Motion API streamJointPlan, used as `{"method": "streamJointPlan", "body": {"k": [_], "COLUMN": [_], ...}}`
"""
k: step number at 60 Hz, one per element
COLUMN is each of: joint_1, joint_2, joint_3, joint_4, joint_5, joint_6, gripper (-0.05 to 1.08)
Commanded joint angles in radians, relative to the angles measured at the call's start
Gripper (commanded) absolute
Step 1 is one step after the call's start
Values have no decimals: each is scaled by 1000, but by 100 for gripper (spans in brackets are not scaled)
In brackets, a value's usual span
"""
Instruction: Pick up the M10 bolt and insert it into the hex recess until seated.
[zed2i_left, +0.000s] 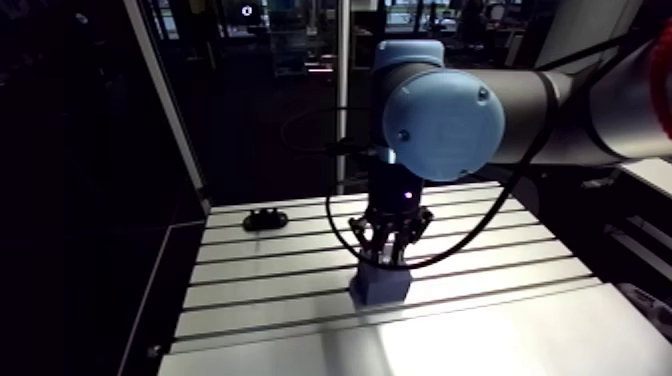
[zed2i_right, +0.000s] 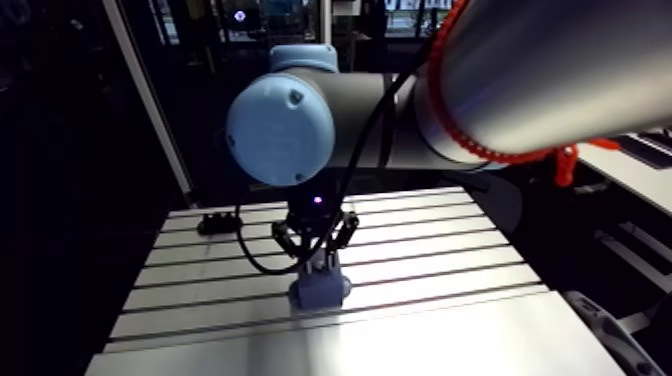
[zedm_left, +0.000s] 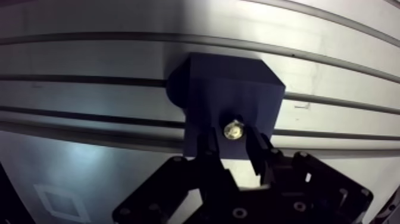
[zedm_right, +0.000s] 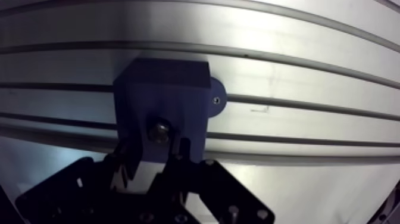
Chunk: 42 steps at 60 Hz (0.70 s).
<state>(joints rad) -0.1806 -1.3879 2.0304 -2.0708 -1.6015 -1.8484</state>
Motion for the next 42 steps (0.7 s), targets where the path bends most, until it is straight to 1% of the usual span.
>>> {"method": "streamJointPlan", "body": {"k": [1, 15, 42], "joint_1": [0, 0, 1], "joint_2": [-3, -4, -4], "joint_3": [-2, 0, 0], "joint_4": [-1, -21, -22], "joint_5": [-1, -1, -1], "joint_6": [1, -2, -2], "gripper": [60, 60, 60]}}
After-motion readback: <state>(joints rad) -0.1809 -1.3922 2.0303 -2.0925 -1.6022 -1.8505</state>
